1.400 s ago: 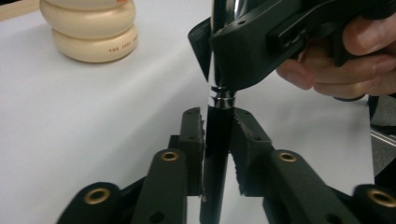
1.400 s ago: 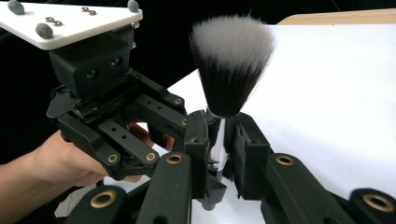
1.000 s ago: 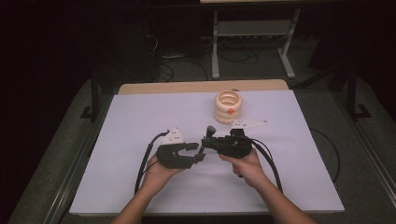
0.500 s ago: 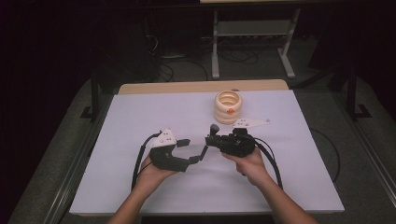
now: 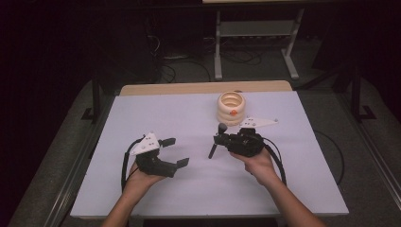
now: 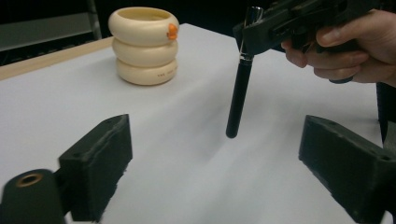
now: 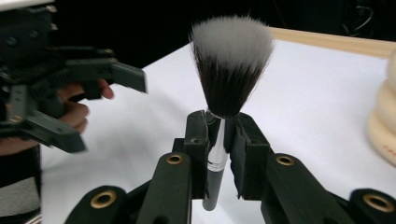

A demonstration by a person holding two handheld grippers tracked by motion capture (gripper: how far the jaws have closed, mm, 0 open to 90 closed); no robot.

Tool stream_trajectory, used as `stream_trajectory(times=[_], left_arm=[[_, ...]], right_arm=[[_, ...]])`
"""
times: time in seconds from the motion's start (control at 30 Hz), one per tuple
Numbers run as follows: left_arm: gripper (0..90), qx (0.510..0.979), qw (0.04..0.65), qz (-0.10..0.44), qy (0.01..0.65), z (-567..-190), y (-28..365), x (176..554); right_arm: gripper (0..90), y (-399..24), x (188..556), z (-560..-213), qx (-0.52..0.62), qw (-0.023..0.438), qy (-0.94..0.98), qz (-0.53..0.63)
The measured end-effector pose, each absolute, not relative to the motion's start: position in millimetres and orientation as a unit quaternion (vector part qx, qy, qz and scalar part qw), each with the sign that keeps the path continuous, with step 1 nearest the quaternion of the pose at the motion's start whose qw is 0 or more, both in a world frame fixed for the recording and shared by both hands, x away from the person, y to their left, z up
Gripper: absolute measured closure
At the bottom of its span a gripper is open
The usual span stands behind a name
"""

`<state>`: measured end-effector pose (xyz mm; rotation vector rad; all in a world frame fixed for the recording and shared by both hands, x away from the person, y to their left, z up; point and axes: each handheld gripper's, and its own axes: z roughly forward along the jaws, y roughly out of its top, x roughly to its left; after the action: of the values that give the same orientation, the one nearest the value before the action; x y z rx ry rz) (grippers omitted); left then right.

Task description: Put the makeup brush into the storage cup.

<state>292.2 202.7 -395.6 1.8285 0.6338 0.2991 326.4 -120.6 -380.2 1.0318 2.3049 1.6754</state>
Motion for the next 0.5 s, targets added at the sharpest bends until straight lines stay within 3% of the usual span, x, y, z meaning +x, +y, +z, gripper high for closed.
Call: stream_trajectory(times=[0.5], left_arm=[[0.0, 0.760, 0.570, 0.140, 0.280, -400.4, 234.8, 281.0]], right_arm=[[76.7, -133.0, 331.7, -373.2, 0.342, 0.098, 0.765, 0.537]])
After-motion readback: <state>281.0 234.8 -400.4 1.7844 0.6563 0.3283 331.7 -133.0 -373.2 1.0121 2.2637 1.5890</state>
